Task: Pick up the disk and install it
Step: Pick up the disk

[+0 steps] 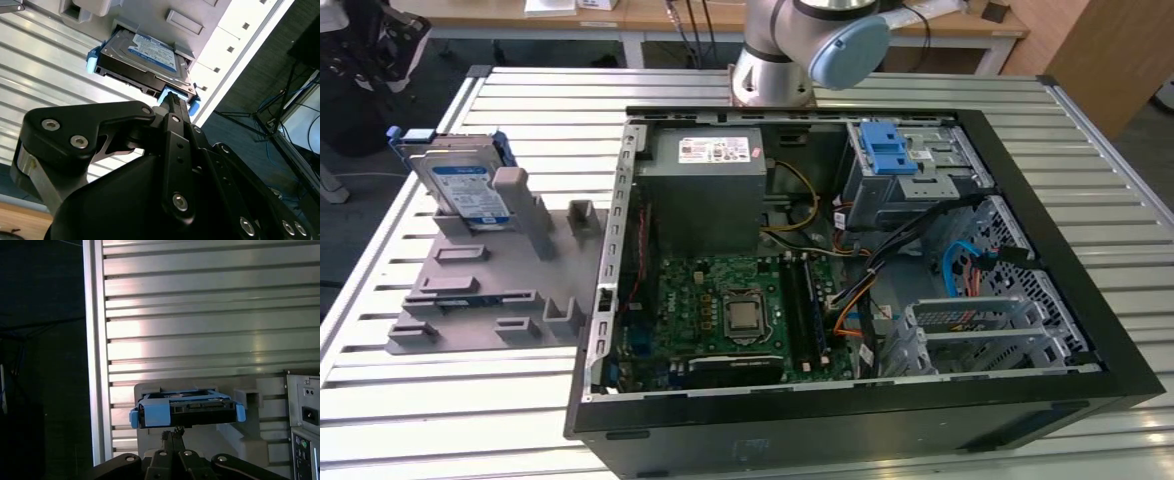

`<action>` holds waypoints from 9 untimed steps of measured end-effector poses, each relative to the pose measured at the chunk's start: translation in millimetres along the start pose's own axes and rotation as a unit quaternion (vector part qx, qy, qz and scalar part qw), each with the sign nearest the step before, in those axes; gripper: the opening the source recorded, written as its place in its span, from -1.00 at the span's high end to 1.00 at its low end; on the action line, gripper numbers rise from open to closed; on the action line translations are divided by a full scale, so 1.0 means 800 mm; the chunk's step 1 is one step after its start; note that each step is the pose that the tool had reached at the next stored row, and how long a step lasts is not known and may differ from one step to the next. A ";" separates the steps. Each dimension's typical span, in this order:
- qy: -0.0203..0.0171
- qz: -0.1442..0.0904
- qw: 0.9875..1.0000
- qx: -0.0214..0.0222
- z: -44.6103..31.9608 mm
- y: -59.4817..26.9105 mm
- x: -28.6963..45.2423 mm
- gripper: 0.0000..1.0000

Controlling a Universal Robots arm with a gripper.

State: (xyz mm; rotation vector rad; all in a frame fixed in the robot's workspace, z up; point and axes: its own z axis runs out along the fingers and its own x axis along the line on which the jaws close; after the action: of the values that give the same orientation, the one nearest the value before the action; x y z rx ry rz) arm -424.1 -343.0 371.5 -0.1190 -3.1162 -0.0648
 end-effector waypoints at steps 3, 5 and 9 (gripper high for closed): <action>0.000 -0.013 1.000 0.000 0.0002 0.000 0.0000 0.79; 0.001 -0.029 1.000 0.001 0.0002 0.000 0.0000 0.79; 0.002 -0.062 0.998 0.001 0.0002 0.000 0.0000 0.79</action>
State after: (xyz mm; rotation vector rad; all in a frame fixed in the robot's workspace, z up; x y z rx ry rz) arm -424.0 -343.0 371.3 0.0748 -3.1152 -0.0625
